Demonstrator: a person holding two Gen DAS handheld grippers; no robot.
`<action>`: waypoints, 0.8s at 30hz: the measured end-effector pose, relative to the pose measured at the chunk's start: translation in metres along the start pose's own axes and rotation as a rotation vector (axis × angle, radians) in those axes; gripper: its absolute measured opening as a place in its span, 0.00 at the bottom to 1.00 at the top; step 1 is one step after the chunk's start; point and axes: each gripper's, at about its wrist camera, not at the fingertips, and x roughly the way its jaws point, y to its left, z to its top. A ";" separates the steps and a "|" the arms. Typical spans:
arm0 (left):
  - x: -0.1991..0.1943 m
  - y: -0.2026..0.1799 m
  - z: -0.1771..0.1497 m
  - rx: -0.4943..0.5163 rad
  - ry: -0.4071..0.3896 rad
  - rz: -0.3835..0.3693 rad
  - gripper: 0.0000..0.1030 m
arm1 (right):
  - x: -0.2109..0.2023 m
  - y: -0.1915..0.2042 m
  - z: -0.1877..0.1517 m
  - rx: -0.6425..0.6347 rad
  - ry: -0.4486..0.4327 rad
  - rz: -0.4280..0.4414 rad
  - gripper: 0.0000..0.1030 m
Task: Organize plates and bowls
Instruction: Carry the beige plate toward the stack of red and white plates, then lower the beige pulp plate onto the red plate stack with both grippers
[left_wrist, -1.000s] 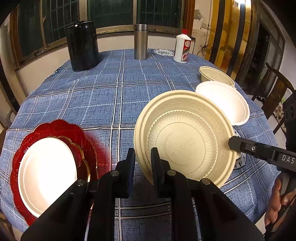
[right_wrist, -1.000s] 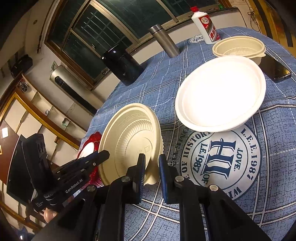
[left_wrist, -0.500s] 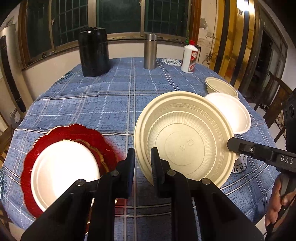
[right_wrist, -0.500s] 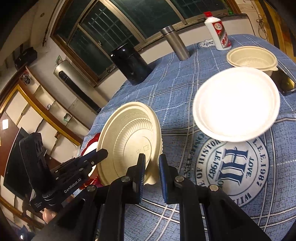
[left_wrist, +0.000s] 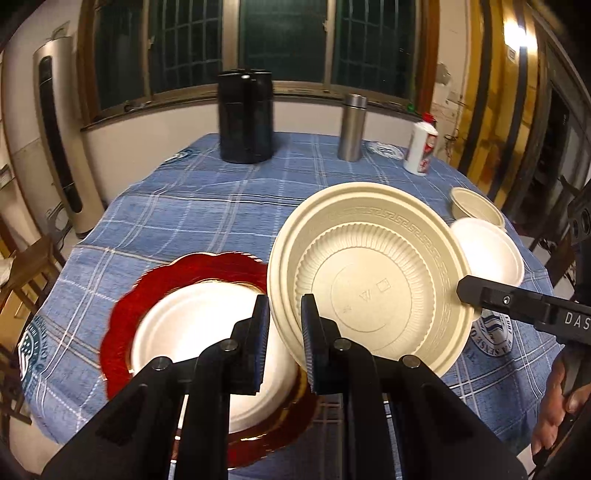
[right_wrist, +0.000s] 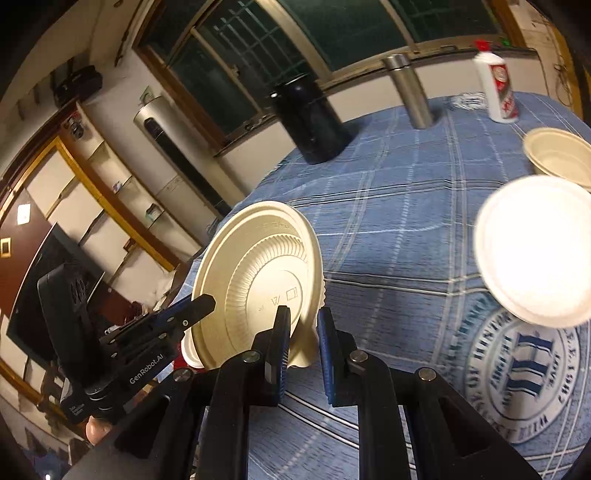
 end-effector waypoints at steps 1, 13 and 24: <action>-0.001 0.004 -0.001 -0.006 -0.002 0.006 0.14 | 0.002 0.003 0.000 -0.005 0.003 0.003 0.15; -0.018 0.066 -0.017 -0.098 0.012 0.068 0.14 | 0.049 0.047 0.002 -0.057 0.103 0.093 0.14; -0.014 0.102 -0.030 -0.176 0.056 0.122 0.14 | 0.098 0.070 -0.008 -0.070 0.214 0.112 0.15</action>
